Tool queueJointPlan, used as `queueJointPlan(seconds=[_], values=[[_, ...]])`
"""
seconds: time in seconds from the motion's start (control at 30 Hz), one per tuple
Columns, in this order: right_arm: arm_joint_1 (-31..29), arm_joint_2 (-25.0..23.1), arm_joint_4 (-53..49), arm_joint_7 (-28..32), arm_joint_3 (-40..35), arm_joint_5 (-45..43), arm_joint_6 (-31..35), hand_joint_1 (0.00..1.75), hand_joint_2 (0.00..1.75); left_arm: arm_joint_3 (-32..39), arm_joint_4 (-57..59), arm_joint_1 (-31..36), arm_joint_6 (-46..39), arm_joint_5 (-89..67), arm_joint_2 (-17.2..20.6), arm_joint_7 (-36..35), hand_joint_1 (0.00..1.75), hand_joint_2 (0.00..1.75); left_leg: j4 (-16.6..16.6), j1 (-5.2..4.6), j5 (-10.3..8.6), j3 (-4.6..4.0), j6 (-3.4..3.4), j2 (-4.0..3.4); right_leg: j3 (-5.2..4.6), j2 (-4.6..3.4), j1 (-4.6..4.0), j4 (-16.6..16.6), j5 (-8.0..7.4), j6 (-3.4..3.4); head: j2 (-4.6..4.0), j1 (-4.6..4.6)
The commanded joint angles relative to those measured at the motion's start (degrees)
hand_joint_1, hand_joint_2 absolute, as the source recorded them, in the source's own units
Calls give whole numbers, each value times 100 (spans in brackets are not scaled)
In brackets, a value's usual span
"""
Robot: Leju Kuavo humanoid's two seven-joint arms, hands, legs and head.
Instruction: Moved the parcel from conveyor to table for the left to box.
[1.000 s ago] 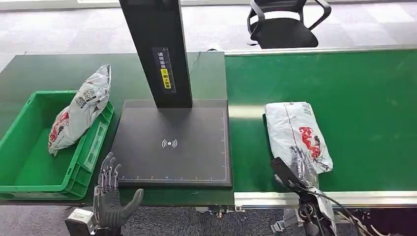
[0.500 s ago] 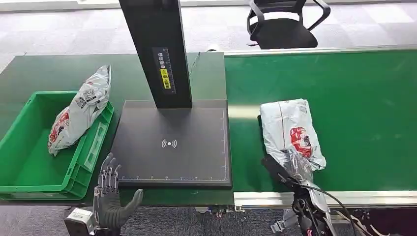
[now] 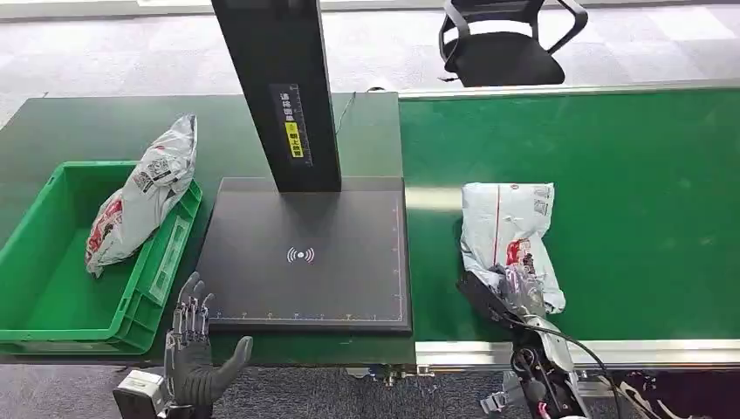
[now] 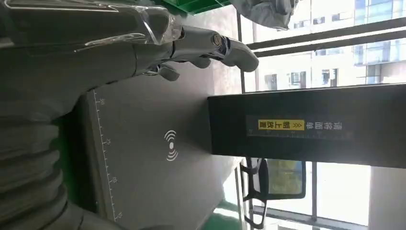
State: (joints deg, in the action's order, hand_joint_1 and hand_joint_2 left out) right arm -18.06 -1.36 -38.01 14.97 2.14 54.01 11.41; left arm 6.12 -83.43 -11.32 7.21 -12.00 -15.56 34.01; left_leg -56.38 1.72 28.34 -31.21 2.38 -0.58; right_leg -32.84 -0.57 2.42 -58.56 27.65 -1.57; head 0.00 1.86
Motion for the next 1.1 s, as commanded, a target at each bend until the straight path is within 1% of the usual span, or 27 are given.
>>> queueJointPlan(seconds=[0.03, 0.13, 0.17, 0.2, 0.23, 0.27, 0.3, 0.37, 0.4, 0.43, 0.47, 0.53, 0.57, 0.6, 0.63, 0.67, 0.7, 0.73, 0.77, 0.8, 0.83, 0.9, 0.93, 1.0, 1.03, 1.1], values=[[188, -456, -1616, 1322, 790, -1780, 697, 175, 175, 60, 181, -12, -104, -94, -145, 96, 0, 175, -3, -2, 1, -9, -16, -8, -13, -6, -3, -2, -4, 20, 0, 0], [188, -456, -1616, 1322, 790, -1780, 697, 175, 175, 60, 181, -12, -104, -94, -145, 96, 0, 175, -3, -1, 1, -9, -17, -8, -13, -6, -4, -1, -4, 21, 0, 0], [285, -483, -1902, 1416, 813, -1977, 700, 175, 175, 40, 220, 9, -127, -92, -136, 110, 0, 175, -2, 0, 1, -8, -19, -9, -12, -7, -6, 1, -6, 24, 0, 0], [832, -801, -3231, 2262, 910, -3079, 988, 175, 175, -38, 409, 128, -278, -74, -130, 182, 0, 175, 1, -1, 0, -11, -15, 9, -10, 11, -4, 2, 1, 20, 0, 0], [959, -850, -3501, 2466, 832, -3382, 1134, 175, 175, -68, 414, 136, -335, -61, -127, 191, 0, 175, 1, -4, -1, -11, -12, 14, -11, 15, 1, -1, 3, 15, 0, 0], [998, -872, -3616, 2503, 802, -3528, 1180, 175, 175, -77, 407, 136, -357, -53, -126, 192, 0, 175, 2, -1, -1, -10, -16, 18, -7, 19, -4, 3, 2, 21, 0, 0], [1155, -842, -4085, 2503, 568, -3924, 1381, 175, 175, -100, 371, 116, -409, -37, -126, 186, 0, 175, 0, -4, 0, -12, -12, 13, -13, 13, 0, -1, 3, 15, 0, 0], [1194, -809, -4241, 2503, 449, -4081, 1476, 175, 175, -110, 353, 103, -430, -31, -126, 182, 0, 175, -3, -3, 0, -21, -13, 14, -19, 15, -1, -3, 3, 16, 0, 0], [1263, -757, -4593, 2503, 227, -4368, 1638, 175, 175, -118, 311, 71, -454, -22, -126, 175, 0, 175, -2, 0, 1, -16, -19, 15, -13, 16, -6, 2, 2, 23, 0, -2], [1292, -703, -4855, 2503, 57, -4566, 1705, 175, 175, -126, 308, 69, -463, -17, -117, 173, 0, 175, -4, -4, 0, -21, -14, 7, -22, 11, 0, -4, 2, 17, 0, 0], [1292, -703, -4855, 2503, 57, -4566, 1705, 175, 175, -126, 308, 69, -463, -17, -117, 173, 0, 175, -3, -5, -1, -24, -13, 11, -21, 12, 1, -4, 2, 14, 0, 0], [1275, -636, -5396, 2503, -391, -4927, 1562, 175, 175, -133, 344, 100, -479, -3, -93, 176, 0, 175, -4, -7, 0, -24, -11, 1, -26, 3, 4, -7, 0, 10, 0, 0], [1265, -630, -5417, 2503, -465, -4946, 1518, 175, 175, -135, 348, 105, -481, -2, -92, 177, 0, 175, -5, -6, 0, -25, -17, 1, -25, 6, 1, -4, -1, 17, 0, 0], [1219, -640, -5382, 2503, -669, -4932, 1399, 175, 175, -134, 353, 118, -484, 2, -90, 180, 0, 175, -5, -6, 0, -28, -16, -3, -30, 1, 1, -6, -3, 17, 0, 2], [1154, -547, -5286, 2503, -1041, -4946, 916, 175, 175, -130, 348, 119, -483, 5, -86, 181, 0, 175, -3, -6, 0, -23, -11, -7, -26, -3, 3, -5, -2, 13, 0, 2], [1132, -515, -5239, 2503, -1157, -4915, 775, 175, 175, -129, 348, 120, -480, 3, -80, 180, 0, 175, -1, -5, 0, -21, -9, -7, -23, -2, 3, -4, -2, 11, 0, 0], [1006, -467, -4864, 2503, -1566, -4817, 442, 175, 175, -109, 360, 124, -476, 4, -64, 180, 0, 175, 2, -2, 0, -16, -14, -12, -21, -5, -3, 1, -5, 21, 0, 0], [859, -369, -4475, 2503, -1909, -4714, -140, 175, 175, -104, 398, 145, -463, 7, -45, 184, 0, 175, 2, -2, 0, -13, -13, -16, -20, -6, -2, 1, -5, 19, 0, -2], [796, -358, -4321, 2503, -2009, -4702, -354, 175, 175, -100, 415, 155, -459, 8, -39, 185, 0, 175, 4, 0, 0, -7, -10, -25, -17, -15, -4, 3, -7, 16, 0, 0], [524, -326, -3710, 2503, -2431, -4637, -1064, 175, 175, -112, 498, 210, -403, 22, -3, 208, 0, 175, 11, 3, -2, 1, -16, -37, -13, -28, -9, 12, -15, 24, 0, 0], [338, -412, -3275, 2503, -2591, -4454, -1244, 175, 175, -116, 566, 264, -390, 23, 12, 212, 0, 175, 9, 3, -1, -4, -12, -31, -14, -22, -7, 6, -11, 18, 0, 0], [139, -591, -2756, 2503, -2828, -4405, -1493, 175, 175, -124, 681, 359, -375, 25, 29, 216, 0, 175, 18, 6, -5, 8, -16, -43, -8, -35, -12, 17, -19, 23, 0, 0], [-26, -669, -2261, 2503, -2935, -4331, -1693, 175, 175, -144, 718, 395, -358, 25, 38, 223, 0, 175, 15, 7, -4, 5, -12, -31, -5, -23, -11, 14, -14, 18, 0, 0], [-112, -803, -1964, 2503, -2902, -4324, -1706, 175, 175, -162, 764, 440, -362, 18, 34, 211, 0, 175, 19, 10, -9, 9, -16, -29, -2, -21, -16, 20, -18, 23, 0, 0], [-299, -902, -1519, 2485, -2852, -4323, -1846, 175, 175, -187, 780, 453, -359, 19, 35, 213, 0, 175, 15, 5, -8, 4, -13, -15, -2, -9, -10, 12, -10, 16, 0, 0], [-581, -1024, -985, 2437, -2781, -4329, -1959, 175, 175, -208, 726, 419, -368, 30, 28, 225, 0, 175, 17, 8, -11, 5, -20, -13, 3, -4, -14, 19, -14, 21, 0, -2]])
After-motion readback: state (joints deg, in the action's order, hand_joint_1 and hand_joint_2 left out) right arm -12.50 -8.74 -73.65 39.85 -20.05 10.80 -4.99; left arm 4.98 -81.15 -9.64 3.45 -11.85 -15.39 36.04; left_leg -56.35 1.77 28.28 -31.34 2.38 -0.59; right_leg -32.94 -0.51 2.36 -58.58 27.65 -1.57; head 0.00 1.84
